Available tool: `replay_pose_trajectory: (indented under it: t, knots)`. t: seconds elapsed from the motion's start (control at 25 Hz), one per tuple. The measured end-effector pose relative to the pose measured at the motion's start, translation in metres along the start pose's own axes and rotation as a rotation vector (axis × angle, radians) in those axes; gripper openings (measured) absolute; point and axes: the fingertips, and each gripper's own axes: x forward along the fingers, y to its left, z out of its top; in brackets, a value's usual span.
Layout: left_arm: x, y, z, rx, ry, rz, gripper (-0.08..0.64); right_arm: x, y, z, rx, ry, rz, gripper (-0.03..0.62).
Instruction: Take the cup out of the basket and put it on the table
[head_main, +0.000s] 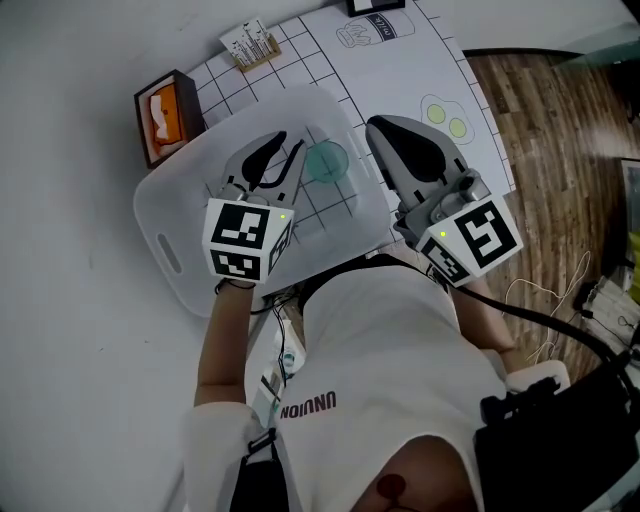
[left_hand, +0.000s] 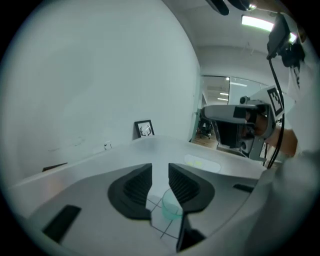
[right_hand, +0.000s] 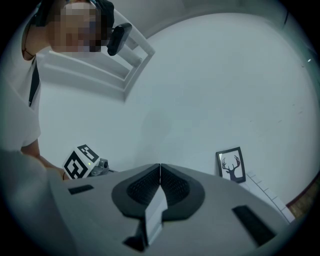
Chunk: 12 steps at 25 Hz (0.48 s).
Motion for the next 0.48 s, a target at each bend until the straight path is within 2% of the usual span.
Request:
replay_pose_trajectory:
  t: [0.12,0.36,0.48]
  knots:
    - [0.008,-0.002,-0.010,0.011,0.042,-0.030,0.101,0.001,0.000,0.000,0.001,0.001,-0.003,0.020]
    - [0.020,0.000,-0.028,-0.031,0.083,-0.057,0.101,0.002,-0.002,0.000,0.003,0.002,-0.014,0.020]
    - [0.027,-0.001,-0.039,-0.004,0.112,-0.071,0.101,0.003,-0.002,0.000,0.005,0.002,-0.018,0.020]
